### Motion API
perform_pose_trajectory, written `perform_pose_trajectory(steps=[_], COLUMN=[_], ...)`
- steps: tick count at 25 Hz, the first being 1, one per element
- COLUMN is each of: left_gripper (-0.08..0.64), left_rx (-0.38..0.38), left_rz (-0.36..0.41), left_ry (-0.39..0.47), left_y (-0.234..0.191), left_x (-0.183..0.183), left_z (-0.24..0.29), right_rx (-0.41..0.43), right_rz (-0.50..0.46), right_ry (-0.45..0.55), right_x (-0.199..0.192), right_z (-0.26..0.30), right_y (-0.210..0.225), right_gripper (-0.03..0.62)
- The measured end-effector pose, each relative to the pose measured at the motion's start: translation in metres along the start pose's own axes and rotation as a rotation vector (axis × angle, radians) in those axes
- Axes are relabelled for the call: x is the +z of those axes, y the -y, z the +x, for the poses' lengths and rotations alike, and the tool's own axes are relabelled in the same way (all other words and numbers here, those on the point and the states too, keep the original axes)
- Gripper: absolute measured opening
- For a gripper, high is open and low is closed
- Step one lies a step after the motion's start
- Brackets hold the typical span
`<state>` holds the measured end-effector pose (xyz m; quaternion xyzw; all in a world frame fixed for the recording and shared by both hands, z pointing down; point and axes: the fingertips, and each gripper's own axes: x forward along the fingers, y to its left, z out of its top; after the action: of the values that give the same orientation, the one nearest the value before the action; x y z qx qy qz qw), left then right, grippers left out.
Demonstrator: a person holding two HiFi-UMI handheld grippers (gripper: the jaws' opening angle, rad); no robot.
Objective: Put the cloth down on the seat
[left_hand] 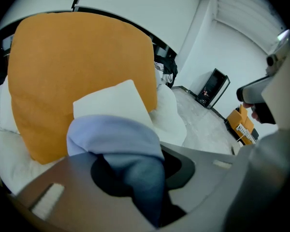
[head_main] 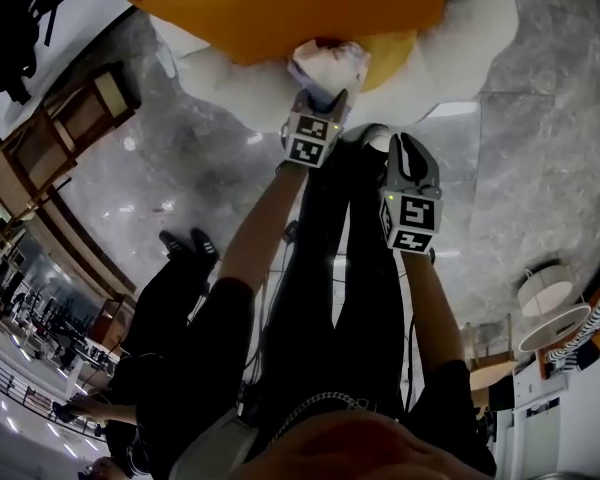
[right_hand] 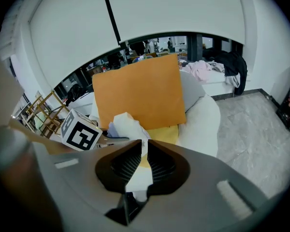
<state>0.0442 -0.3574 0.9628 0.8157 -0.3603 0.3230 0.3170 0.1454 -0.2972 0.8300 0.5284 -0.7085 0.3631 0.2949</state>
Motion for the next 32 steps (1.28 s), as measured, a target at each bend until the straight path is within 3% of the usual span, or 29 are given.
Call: perform_pose_trajectory(steps=[10,14,22,28,29,32], left_gripper=[0.14,0.324,0.397,0.379,0.355,0.175], left_rx=[0.01,0.036,0.144,0.172,0.178,0.179], left_rz=[0.002,-0.053,-0.064,-0.072,-0.069,-0.05], left_ry=[0.012,-0.026,-0.008,0.103,0.128,0.203], left_y=[-0.01,-0.018,-0.034,-0.023,-0.019,-0.004], left_x=[-0.008,-0.019,-0.012,0.031,0.041,0.073], left_z=[0.015,0.018,-0.011,-0.053,-0.062,-0.09], right_rx=[0.003,0.029,0.041,0.066,0.071,0.097], right_rz=[0.04,0.021,0.013,-0.06,-0.077,-0.108], right_ry=[-0.055,-0.06,-0.027,-0.001,0.006,0.031], right_x=[-0.051,-0.052,-0.023,0.009,0.016,0.04], right_z=[0.027,0.019,0.012,-0.001,-0.006,-0.023], right_y=[-0.006,-0.016,-0.018,-0.03,-0.032,-0.04], right_gripper=[0.025,0.025,0.025,0.003,0.003,0.003])
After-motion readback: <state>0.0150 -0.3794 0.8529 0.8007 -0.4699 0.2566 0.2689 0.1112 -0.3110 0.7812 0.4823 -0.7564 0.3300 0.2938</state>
